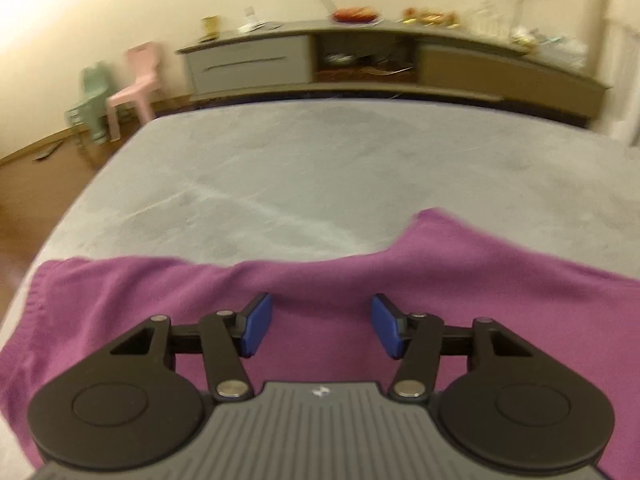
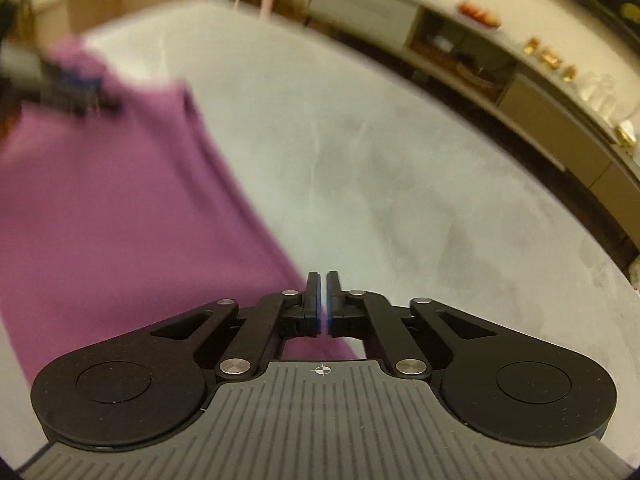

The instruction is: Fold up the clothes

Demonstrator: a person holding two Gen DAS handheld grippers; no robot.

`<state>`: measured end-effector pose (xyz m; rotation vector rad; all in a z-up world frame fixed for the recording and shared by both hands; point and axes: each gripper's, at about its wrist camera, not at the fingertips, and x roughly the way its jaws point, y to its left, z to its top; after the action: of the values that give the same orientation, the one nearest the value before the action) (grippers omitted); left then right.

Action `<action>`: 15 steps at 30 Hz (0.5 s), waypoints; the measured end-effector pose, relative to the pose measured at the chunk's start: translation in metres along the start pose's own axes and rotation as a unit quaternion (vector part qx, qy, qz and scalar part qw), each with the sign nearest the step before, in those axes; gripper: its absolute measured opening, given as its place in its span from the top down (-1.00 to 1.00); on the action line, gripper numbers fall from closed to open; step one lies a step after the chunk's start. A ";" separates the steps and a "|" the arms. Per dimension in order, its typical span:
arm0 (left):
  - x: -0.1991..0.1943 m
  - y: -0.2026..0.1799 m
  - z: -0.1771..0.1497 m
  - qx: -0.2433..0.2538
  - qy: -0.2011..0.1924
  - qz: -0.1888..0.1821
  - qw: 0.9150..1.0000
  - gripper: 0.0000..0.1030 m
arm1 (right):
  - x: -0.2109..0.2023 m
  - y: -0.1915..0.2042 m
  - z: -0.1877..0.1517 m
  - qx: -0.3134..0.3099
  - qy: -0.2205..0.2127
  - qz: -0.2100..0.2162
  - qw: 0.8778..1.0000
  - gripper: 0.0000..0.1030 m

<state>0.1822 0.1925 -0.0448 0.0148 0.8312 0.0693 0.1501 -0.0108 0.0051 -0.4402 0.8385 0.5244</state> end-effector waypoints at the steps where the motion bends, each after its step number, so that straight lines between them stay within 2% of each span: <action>1: -0.003 -0.007 0.000 0.005 -0.002 -0.027 1.000 -0.08 | -0.008 0.001 0.002 0.012 -0.015 0.012 1.000 0.90; 3: -0.004 -0.027 0.000 0.029 0.003 -0.077 0.997 -0.12 | -0.014 0.007 -0.003 0.025 -0.015 0.047 0.998 0.82; 5: 0.007 -0.052 -0.004 0.074 0.013 -0.071 0.995 -0.16 | -0.012 0.009 -0.016 0.037 0.005 0.065 0.997 0.33; 6: 0.011 -0.059 -0.004 0.087 0.007 -0.053 0.995 -0.24 | -0.009 0.008 -0.026 0.043 0.021 0.064 0.997 0.30; 8: 0.017 -0.058 0.002 0.068 0.009 -0.041 0.997 -0.24 | -0.017 -0.001 -0.051 0.064 0.021 0.041 0.997 0.31; 10: 0.023 -0.055 0.009 0.041 0.018 -0.037 0.998 -0.27 | -0.043 -0.017 -0.080 0.108 -0.017 0.035 0.993 0.27; 11: 0.025 -0.054 0.010 0.038 0.018 -0.034 0.999 -0.29 | -0.054 -0.024 -0.094 0.126 -0.022 0.031 0.991 0.27; 14: 0.033 -0.051 0.018 0.021 0.020 -0.011 1.000 -0.30 | -0.058 -0.028 -0.139 0.117 0.019 0.001 0.993 0.20; 15: 0.036 -0.050 0.021 0.011 0.020 -0.001 1.000 -0.30 | -0.062 -0.030 -0.153 0.116 0.006 -0.001 0.993 0.17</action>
<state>0.2248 0.1451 -0.0593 0.0336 0.8728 0.0577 0.0451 -0.1363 -0.0313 -0.2322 0.8987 0.4162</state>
